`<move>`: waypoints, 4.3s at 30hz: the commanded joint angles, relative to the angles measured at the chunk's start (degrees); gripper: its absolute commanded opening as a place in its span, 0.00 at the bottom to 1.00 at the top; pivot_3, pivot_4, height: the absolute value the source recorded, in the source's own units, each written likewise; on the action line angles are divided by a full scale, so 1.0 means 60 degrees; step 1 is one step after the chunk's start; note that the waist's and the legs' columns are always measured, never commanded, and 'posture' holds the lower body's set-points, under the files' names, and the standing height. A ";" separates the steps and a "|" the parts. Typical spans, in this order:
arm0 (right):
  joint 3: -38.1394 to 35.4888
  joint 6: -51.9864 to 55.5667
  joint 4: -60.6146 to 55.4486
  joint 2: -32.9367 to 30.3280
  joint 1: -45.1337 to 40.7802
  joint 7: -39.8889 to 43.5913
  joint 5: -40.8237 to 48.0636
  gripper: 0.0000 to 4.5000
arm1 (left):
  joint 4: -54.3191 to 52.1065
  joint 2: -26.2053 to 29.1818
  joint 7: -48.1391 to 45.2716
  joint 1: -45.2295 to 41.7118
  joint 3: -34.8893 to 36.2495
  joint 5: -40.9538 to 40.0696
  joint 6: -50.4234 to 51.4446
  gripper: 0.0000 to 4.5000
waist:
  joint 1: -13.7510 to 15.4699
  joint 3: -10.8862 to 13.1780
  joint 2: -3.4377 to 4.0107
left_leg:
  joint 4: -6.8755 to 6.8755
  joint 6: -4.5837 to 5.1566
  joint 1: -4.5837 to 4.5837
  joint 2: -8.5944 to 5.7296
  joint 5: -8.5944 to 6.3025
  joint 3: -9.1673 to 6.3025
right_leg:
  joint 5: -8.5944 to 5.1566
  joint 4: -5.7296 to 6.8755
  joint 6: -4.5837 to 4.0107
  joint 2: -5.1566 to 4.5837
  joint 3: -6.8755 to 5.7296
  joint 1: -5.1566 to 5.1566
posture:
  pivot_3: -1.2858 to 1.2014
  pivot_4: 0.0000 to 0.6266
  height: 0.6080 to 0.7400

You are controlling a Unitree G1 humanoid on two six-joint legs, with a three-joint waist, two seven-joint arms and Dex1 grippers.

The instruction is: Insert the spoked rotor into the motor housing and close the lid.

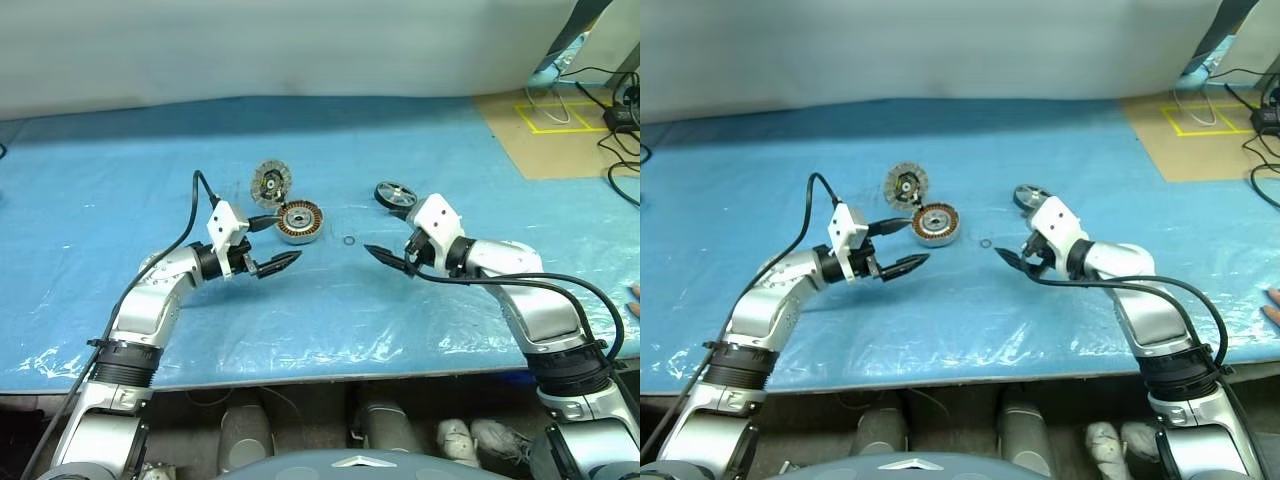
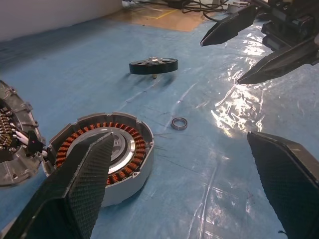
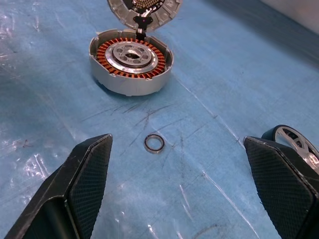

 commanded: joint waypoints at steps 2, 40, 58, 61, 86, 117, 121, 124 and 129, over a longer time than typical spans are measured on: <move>-0.0226 -0.0070 -0.0395 -0.0028 0.0114 -0.0119 0.0055 0.99 | -0.0020 0.0102 -0.0152 -0.0125 0.0103 0.0000 -0.0226 1.00 | 0.0000 0.0000 0.0000 | 0.0001 0.0000 0.0000 -0.0001 0.0000 0.0000 | 0.0000 0.0000 0.0000 0.0000 0.0000 0.0000 | 0.52 0.24 1.00; 0.0032 -0.0319 -0.0066 -0.0102 -0.0215 0.0168 -0.0154 0.99 | -0.0086 0.0053 0.0294 -0.0188 0.0022 0.0232 0.0257 1.00 | 0.0001 0.0000 0.0000 | 0.0000 0.0000 -0.0001 0.0000 0.0000 0.0000 | 0.0000 -0.0001 0.0000 0.0000 0.0000 0.0000 | 0.52 0.24 1.00; 0.3529 -0.4666 0.6817 0.1973 -0.6010 0.2727 -0.2581 0.99 | -0.0059 0.0529 0.0102 0.0712 0.0658 0.0031 -0.0083 1.00 | -0.0073 0.0000 0.0001 | 0.0039 0.0009 -0.0015 0.0013 0.0005 0.0007 | 0.0007 0.0038 -0.0018 -0.0001 -0.0010 -0.0045 | 0.52 0.24 1.00; 0.3851 -0.5744 0.8616 0.2487 -0.6891 0.2880 -0.3117 0.99 | -0.0249 0.0615 0.0171 0.1068 0.0775 -0.0002 -0.0042 1.00 | -0.0071 0.0000 0.0000 | 0.0035 0.0012 -0.0013 0.0024 0.0005 0.0005 | 0.0003 0.0043 -0.0026 0.0001 -0.0026 -0.0045 | 0.52 0.24 1.00; 0.4682 -0.8938 1.3372 0.3860 -0.8398 0.1858 -0.6195 0.99 | -0.1054 0.0295 0.0787 0.1682 0.0385 0.0074 0.0346 1.00 | -0.0094 0.0003 0.0005 | 0.0059 0.0023 -0.0017 0.0056 0.0003 0.0004 | -0.0008 0.0064 -0.0071 -0.0005 -0.0076 -0.0045 | 0.52 0.24 1.00; 0.3749 0.0014 0.3238 0.1932 -0.3948 0.5768 -0.4920 0.57 | -0.0791 0.0098 0.0617 0.1596 -0.0062 0.0237 0.0301 1.00 | 0.0014 0.0000 0.0004 | 0.0040 0.0028 0.0008 0.0052 0.0005 -0.0004 | 0.0002 0.0045 -0.0078 -0.0012 -0.0088 -0.0009 | 0.52 0.24 1.00; 0.4147 0.1520 0.2214 0.1476 -0.3738 0.5899 -0.4916 0.57 | -0.0744 0.0100 0.0469 0.1536 -0.0179 0.0250 0.0342 1.00 | 0.0019 0.0000 0.0004 | 0.0043 0.0025 0.0028 0.0045 0.0003 -0.0003 | 0.0001 0.0046 -0.0077 -0.0016 -0.0079 0.0028 | 0.52 0.24 1.00; 0.4343 0.2035 0.1895 0.1313 -0.3697 0.5794 -0.4790 0.57 | -0.0697 0.0091 0.0398 0.1455 -0.0236 0.0241 0.0371 1.00 | 0.0022 0.0000 0.0004 | 0.0042 0.0024 0.0054 0.0043 0.0003 -0.0002 | 0.0000 0.0045 -0.0076 -0.0019 -0.0076 0.0041 | 0.52 0.24 1.00; 0.4347 0.2015 0.1675 0.1133 -0.3722 0.5441 -0.4598 0.57 | -0.0528 0.0097 0.0253 0.1273 -0.0320 0.0257 0.0369 1.00 | 0.0033 0.0000 0.0004 | 0.0036 0.0021 0.0050 0.0039 0.0005 -0.0002 | 0.0000 0.0028 -0.0076 -0.0019 -0.0078 0.0039 | 0.52 0.24 1.00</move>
